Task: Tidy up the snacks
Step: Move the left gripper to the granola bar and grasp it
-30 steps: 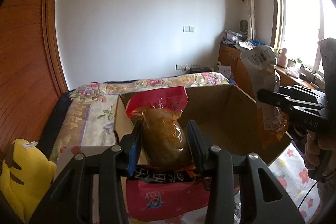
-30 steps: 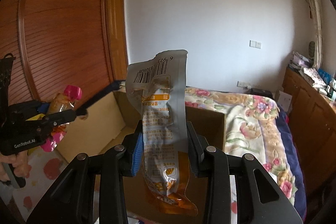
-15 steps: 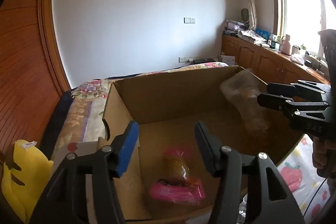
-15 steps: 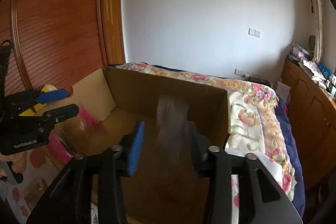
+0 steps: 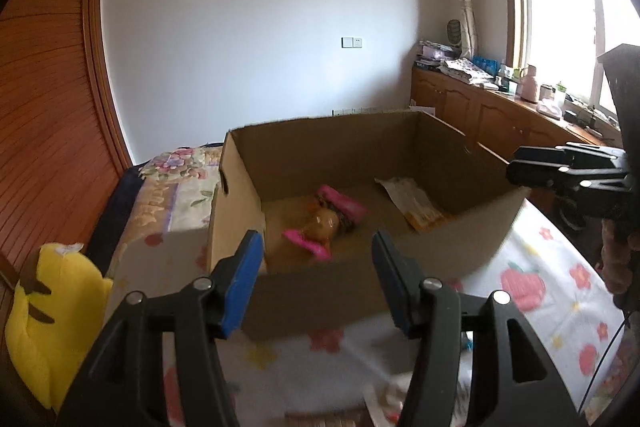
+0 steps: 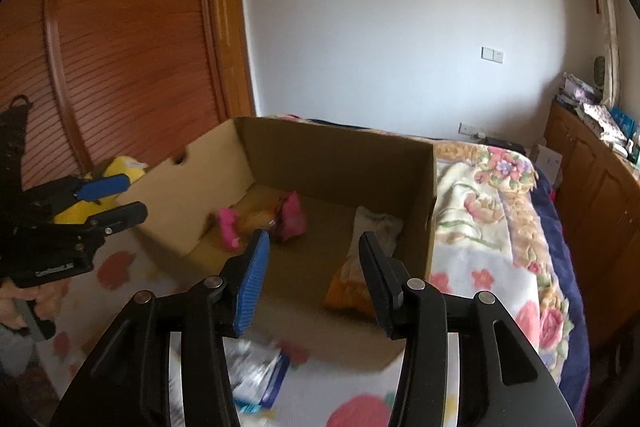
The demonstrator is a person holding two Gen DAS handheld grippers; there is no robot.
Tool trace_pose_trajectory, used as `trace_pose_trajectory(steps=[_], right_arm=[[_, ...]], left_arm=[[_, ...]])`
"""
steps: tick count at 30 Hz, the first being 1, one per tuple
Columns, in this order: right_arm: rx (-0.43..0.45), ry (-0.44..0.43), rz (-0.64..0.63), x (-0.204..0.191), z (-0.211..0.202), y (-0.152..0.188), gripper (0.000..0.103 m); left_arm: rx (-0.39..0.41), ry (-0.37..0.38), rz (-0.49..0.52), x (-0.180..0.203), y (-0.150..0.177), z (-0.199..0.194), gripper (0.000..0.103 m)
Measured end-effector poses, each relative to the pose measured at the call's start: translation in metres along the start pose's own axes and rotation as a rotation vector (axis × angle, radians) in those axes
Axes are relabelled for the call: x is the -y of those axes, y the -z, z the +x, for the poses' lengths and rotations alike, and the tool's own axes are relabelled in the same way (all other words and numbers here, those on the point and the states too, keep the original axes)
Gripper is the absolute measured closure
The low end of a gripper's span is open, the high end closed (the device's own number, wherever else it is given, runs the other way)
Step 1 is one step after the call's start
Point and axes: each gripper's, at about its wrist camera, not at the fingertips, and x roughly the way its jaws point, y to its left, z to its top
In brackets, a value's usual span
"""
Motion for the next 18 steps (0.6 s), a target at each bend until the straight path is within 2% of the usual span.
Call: trace_pose_trajectory(steps=[8,18], right_arm=[[-0.031,-0.036,0.01,-0.022,-0.039,0.039,0.051],[-0.083,-0.078,0.01,-0.046,-0.043,0.086,0.048]], left_arm=[[-0.045,0.007,-0.003,0.009,0.049,-0.031,0.045],[-0.132,0.003,-0.052,0.007,0.109,-0.037,0.045]])
